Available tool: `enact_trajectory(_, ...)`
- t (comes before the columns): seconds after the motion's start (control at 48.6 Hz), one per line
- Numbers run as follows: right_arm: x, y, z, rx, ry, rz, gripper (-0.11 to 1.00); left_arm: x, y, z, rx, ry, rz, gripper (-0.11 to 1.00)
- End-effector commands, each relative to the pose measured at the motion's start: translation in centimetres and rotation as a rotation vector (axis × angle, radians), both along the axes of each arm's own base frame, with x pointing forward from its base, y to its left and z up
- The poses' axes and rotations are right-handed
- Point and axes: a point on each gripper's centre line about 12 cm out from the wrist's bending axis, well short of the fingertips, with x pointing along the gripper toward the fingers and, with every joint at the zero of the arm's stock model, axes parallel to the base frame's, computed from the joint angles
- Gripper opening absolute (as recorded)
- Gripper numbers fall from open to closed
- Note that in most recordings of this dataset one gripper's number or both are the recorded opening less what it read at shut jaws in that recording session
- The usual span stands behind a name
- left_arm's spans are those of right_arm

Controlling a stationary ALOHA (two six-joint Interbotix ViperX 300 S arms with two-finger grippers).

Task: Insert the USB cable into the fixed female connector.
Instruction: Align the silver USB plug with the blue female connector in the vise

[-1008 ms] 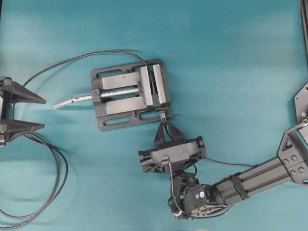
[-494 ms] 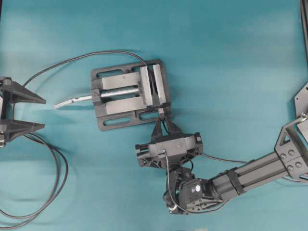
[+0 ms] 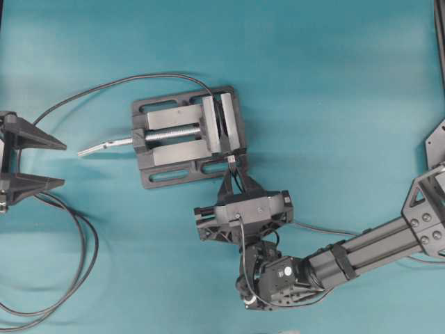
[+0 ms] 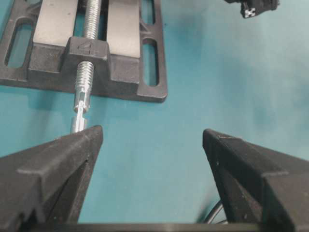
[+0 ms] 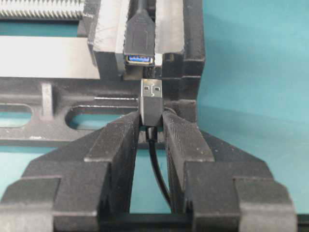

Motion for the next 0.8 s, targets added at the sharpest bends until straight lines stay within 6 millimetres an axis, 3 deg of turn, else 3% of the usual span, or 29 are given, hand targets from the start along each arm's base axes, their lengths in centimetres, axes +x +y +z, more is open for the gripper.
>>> enact_trajectory(0.0, 0.57, 0.06, 2.95, 0.031, -0.068, -0.007, 0.20, 0.26, 0.02, 0.46, -0.010, -0.014, 0.006, 0.97)
enact_trajectory(0.782, 1.22, 0.36, 3.69, 0.042, -0.089, -0.003, 0.20, 0.26, 0.02, 0.48, -0.010, -0.015, 0.006, 0.97)
